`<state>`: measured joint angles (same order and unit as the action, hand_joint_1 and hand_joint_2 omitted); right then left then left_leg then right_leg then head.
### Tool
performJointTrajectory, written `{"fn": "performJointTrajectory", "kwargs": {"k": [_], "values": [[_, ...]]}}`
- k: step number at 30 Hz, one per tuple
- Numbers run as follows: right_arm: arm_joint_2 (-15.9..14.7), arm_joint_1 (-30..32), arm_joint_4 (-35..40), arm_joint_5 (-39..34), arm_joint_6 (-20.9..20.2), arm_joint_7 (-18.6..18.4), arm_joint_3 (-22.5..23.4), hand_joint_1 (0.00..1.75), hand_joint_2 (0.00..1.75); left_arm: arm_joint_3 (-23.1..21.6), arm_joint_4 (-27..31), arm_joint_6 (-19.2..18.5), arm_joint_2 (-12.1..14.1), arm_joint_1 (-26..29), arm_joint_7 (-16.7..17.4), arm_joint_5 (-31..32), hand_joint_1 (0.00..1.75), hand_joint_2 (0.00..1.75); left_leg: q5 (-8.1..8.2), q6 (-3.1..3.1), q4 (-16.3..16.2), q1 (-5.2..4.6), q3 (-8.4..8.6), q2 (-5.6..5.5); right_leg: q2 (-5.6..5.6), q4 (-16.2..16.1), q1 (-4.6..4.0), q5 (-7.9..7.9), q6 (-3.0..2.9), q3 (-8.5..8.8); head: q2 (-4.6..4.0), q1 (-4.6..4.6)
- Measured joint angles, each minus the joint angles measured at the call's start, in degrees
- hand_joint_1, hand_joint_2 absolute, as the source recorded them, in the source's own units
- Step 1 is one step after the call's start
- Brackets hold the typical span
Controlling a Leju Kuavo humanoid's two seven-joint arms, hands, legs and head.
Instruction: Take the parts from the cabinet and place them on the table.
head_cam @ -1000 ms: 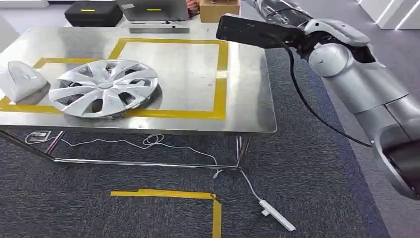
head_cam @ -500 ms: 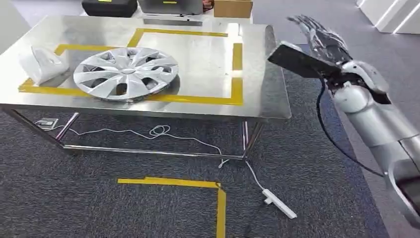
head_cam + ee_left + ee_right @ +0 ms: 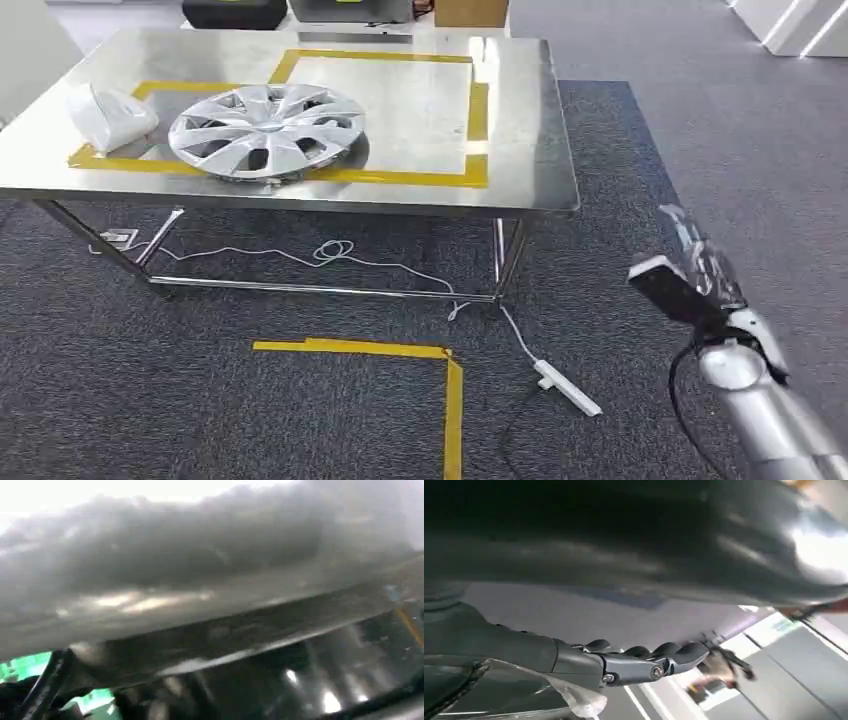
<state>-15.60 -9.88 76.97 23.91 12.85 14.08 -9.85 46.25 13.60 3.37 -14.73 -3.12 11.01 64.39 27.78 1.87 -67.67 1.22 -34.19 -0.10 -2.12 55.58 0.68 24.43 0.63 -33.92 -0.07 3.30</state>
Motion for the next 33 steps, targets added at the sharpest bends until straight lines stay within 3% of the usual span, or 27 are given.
{"fn": "performJointTrajectory", "kwargs": {"k": [1,2,3,5,6,7,8,10,11,12,14,15,16,18,19,21,22,23,24,25,26,27,28,29,31,32,33], "values": [[2.0,2.1,-2.1,-1.2,0.0,1.1,1.4,0.00,0.00,0.2,0.0,-0.1,0.0,0.0,-0.7,-0.2,0.00,0.00,0.02,0.37,5.2,0.28,3.62,-0.19,0.19,0.8,0.14,-0.26,0.41,-0.89,0.00,-0.13],[3.9,3.8,-5.2,-2.2,0.1,3.1,3.6,0.00,0.00,0.4,0.0,-0.4,-0.1,-0.1,-1.4,-0.3,0.00,0.00,2.40,0.74,9.4,0.12,6.23,-1.03,0.35,1.5,-0.03,-0.47,0.79,-1.87,0.00,-0.55],[5.4,5.2,-8.4,-2.8,0.0,4.5,5.6,0.00,0.00,0.6,0.0,-0.7,0.0,-0.1,-1.8,-0.3,0.00,0.00,2.74,-0.60,9.9,-0.05,6.05,-1.18,0.47,1.8,0.02,-0.77,1.15,-2.19,0.00,-0.42],[8.0,6.4,-16.3,-2.4,0.3,4.7,8.7,0.00,0.00,1.1,-0.1,-2.2,0.3,0.0,-2.0,-0.8,0.00,0.00,2.46,-1.33,9.8,-0.22,5.47,-0.97,0.73,1.6,0.07,-1.72,1.71,-2.23,0.00,-0.59],[9.0,6.7,-22.8,-2.4,0.8,4.6,10.4,0.00,0.00,1.4,-0.1,-2.6,0.5,0.1,-2.0,-1.1,0.00,0.00,1.92,-2.04,10.0,-0.18,5.13,-0.71,0.84,1.4,0.10,-2.25,2.02,-2.34,0.00,-0.35],[9.9,7.1,-29.0,-2.2,1.4,4.5,11.9,0.00,0.00,1.7,-0.2,-2.6,0.7,0.0,-2.0,-1.3,0.00,0.00,1.24,-2.94,10.0,0.02,4.61,-0.39,1.00,1.7,0.34,-1.45,2.21,-2.74,0.00,-0.44],[10.7,7.9,-34.3,-2.2,1.9,4.1,13.3,0.00,0.00,1.9,-0.2,-2.6,0.8,0.0,-2.0,-1.4,0.00,0.00,0.64,-3.61,10.0,-0.14,3.76,-0.46,1.15,3.4,0.40,1.92,2.28,-3.88,0.00,-0.04],[12.0,8.6,-42.6,-2.1,2.3,2.6,15.5,0.00,0.00,2.3,-0.2,-2.4,1.1,0.1,-1.9,-1.5,0.00,0.00,-0.70,-4.11,10.0,-0.55,1.90,-0.42,1.72,12.0,0.39,9.62,2.33,-6.16,0.00,0.02],[12.8,8.7,-47.5,-1.1,2.3,-0.3,16.4,0.00,0.00,2.5,-0.2,-2.2,1.2,0.1,-1.8,-1.6,0.00,0.00,-1.37,-4.20,9.9,-0.75,0.92,-0.29,1.91,16.6,0.39,11.98,2.35,-7.08,0.00,-0.06],[13.3,9.2,-50.5,-0.4,2.0,-3.0,16.7,0.00,0.00,2.6,-0.2,-2.2,1.3,0.1,-1.7,-1.5,0.00,0.00,-1.94,-4.23,9.8,-0.90,0.05,-0.21,1.93,19.5,0.39,12.46,2.26,-7.20,0.00,0.00],[14.3,10.3,-55.0,0.2,1.0,-7.6,16.9,0.00,0.00,2.7,-0.2,-1.9,1.5,0.0,-1.6,-1.5,0.00,0.00,-2.93,-4.11,9.8,-1.10,-1.37,-0.10,1.95,18.7,0.36,9.20,1.91,-4.29,0.00,0.02],[14.9,10.4,-57.2,0.2,0.5,-9.3,17.2,0.00,0.00,2.8,-0.3,-1.8,1.6,0.0,-1.5,-1.5,0.00,0.00,-3.48,-3.95,9.8,-1.22,-1.98,-0.01,1.93,14.8,0.36,6.84,1.62,-0.89,0.00,0.00],[15.2,10.4,-58.1,0.3,0.3,-9.8,17.4,0.00,0.00,2.8,-0.3,-1.7,1.6,0.0,-1.5,-1.5,0.00,0.00,-3.96,-3.80,9.8,-1.27,-2.41,0.09,1.93,9.8,0.28,5.74,1.21,2.85,0.00,0.00],[15.8,10.2,-59.9,0.6,-0.4,-10.7,17.7,0.00,0.00,2.9,-0.3,-1.6,1.6,-0.3,-1.5,-1.4,0.00,0.00,-4.79,-3.25,9.6,-1.53,-2.85,0.36,1.88,-0.1,-0.22,7.98,0.53,9.78,0.00,0.02],[16.2,10.0,-60.9,0.7,-0.6,-10.8,17.7,0.00,0.00,2.9,-0.4,-1.6,1.7,-0.3,-1.5,-1.3,0.00,0.00,-5.47,-2.90,9.8,-1.37,-2.92,0.62,1.97,-1.1,-0.27,8.39,0.74,9.95,0.00,-0.13],[16.6,9.9,-62.4,1.0,-1.0,-10.9,17.9,0.00,0.00,2.9,-0.5,-1.6,1.7,-0.4,-1.5,-1.2,0.00,0.00,-6.66,-2.10,10.4,-0.97,-2.81,0.67,2.05,-1.0,-0.72,7.60,0.36,8.93,0.00,0.04],[17.0,10.0,-63.0,1.5,-1.1,-10.8,17.9,0.00,0.00,2.9,-0.5,-1.5,1.8,-0.4,-1.5,-1.0,0.00,0.00,-6.77,-1.68,10.4,-1.03,-3.02,0.56,1.88,-1.6,-0.29,6.64,-0.06,8.53,0.00,0.11],[17.3,9.9,-63.4,2.4,-1.0,-10.4,17.9,0.00,0.00,2.9,-0.6,-1.4,1.9,-0.3,-1.5,-0.9,0.00,0.00,-4.26,-1.37,9.6,-0.87,-3.47,0.41,1.59,-1.6,-0.19,5.92,-0.64,7.89,0.00,0.00],[17.3,9.9,-63.6,3.1,-1.0,-9.9,17.8,0.00,0.00,2.9,-0.6,-1.4,1.9,-0.3,-1.5,-0.8,0.00,0.00,-0.38,-1.21,7.0,-0.80,-4.02,0.38,1.56,-1.6,-0.19,5.36,-1.17,7.22,0.00,-0.13],[17.4,9.9,-63.8,3.7,-1.0,-9.6,17.7,0.00,0.00,2.9,-0.7,-1.4,2.0,-0.3,-1.4,-0.7,0.00,0.00,3.84,-0.95,2.8,-0.70,-4.66,0.38,1.55,-1.5,-0.20,4.71,-1.26,6.46,0.00,-0.42],[17.4,9.8,-64.0,4.0,-1.0,-9.4,17.5,0.00,0.00,2.9,-0.7,-1.3,2.1,-0.3,-1.4,-0.6,0.00,0.00,6.67,-0.73,-1.6,-0.65,-5.21,0.37,1.52,-1.5,-0.21,4.07,-1.28,5.76,0.00,-0.41],[17.4,9.7,-64.2,4.0,-1.1,-9.3,17.5,0.00,0.00,2.9,-0.7,-1.2,2.2,-0.4,-1.4,-0.6,0.00,0.00,7.94,-0.49,-5.4,-0.60,-5.42,0.37,1.43,-1.2,-0.21,3.44,-1.24,5.33,0.00,-0.39],[17.4,9.5,-64.4,4.0,-1.2,-9.3,17.5,0.00,0.00,2.9,-0.7,-1.1,2.2,-0.5,-1.4,-0.6,0.00,0.00,7.03,-0.29,-7.3,-0.52,-4.95,0.37,1.39,-0.9,-0.19,2.83,-1.14,4.24,0.00,-0.46],[17.5,9.4,-64.6,4.0,-1.2,-9.3,17.5,0.00,0.00,2.9,-0.7,-1.0,2.3,-0.6,-1.4,-0.6,0.00,0.00,4.65,-0.15,-6.9,-0.39,-3.60,0.38,1.39,-0.3,-0.14,2.25,-0.97,3.08,0.00,-0.41],[17.7,9.1,-64.9,3.7,-1.4,-9.3,17.5,0.00,0.00,2.9,-0.7,-0.6,2.4,-0.7,-1.5,-0.6,0.00,0.00,1.05,-0.08,-0.1,-0.15,1.89,0.37,1.46,1.0,0.02,1.62,-0.49,0.92,0.00,-0.44],[17.8,9.0,-64.9,3.6,-1.4,-9.3,17.5,0.00,0.00,2.9,-0.7,-0.5,2.4,-0.7,-1.5,-0.6,0.00,0.00,1.14,-0.13,5.0,-0.01,5.47,0.29,1.51,1.7,0.06,1.42,-0.20,0.17,0.00,-0.46],[17.8,9.0,-64.9,3.6,-1.4,-9.3,17.5,0.00,0.00,2.9,-0.7,-0.4,2.4,-0.9,-1.5,-0.6,0.00,0.00,3.42,-0.34,9.2,-0.32,7.96,0.10,1.52,2.3,-0.17,1.21,0.16,-0.65,0.00,-0.50]]}}
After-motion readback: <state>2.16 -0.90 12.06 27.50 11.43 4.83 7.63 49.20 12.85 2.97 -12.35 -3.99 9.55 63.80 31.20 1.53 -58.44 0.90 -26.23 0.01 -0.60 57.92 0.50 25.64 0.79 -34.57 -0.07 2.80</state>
